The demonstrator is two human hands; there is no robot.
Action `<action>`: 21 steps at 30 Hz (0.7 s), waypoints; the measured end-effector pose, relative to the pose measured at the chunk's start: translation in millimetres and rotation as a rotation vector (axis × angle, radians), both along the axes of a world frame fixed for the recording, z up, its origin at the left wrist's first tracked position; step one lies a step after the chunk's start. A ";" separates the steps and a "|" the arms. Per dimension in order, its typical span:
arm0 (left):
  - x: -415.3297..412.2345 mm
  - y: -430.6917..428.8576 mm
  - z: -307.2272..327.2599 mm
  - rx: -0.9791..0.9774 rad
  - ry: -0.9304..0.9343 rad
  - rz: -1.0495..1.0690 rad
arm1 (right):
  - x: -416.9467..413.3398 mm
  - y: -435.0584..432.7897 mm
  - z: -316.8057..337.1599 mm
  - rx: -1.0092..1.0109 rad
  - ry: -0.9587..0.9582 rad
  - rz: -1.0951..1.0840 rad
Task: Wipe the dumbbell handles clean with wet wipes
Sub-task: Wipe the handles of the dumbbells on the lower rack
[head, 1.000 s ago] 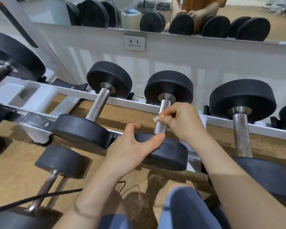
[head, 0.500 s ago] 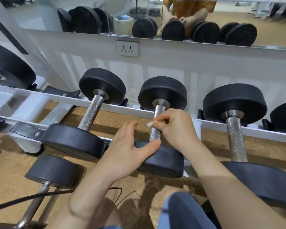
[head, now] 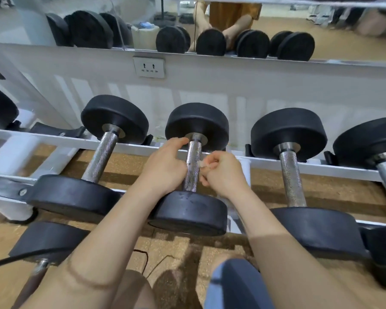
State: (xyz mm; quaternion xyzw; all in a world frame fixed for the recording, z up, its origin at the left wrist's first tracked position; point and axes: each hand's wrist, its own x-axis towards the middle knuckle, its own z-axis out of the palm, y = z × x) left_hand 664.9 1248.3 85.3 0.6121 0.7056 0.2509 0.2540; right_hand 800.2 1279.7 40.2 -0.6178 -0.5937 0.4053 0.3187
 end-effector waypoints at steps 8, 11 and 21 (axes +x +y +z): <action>-1.9 -6.0 -1.5 0.059 -0.124 0.162 | 10.0 -16.8 54.3 -0.029 -0.051 0.324; -2.4 -7.2 -2.6 0.105 -0.118 0.176 | -7.8 7.7 52.1 0.280 -0.219 0.069; -0.9 -8.9 5.6 0.153 -0.145 0.033 | 5.7 -6.6 75.7 -0.027 -0.105 0.520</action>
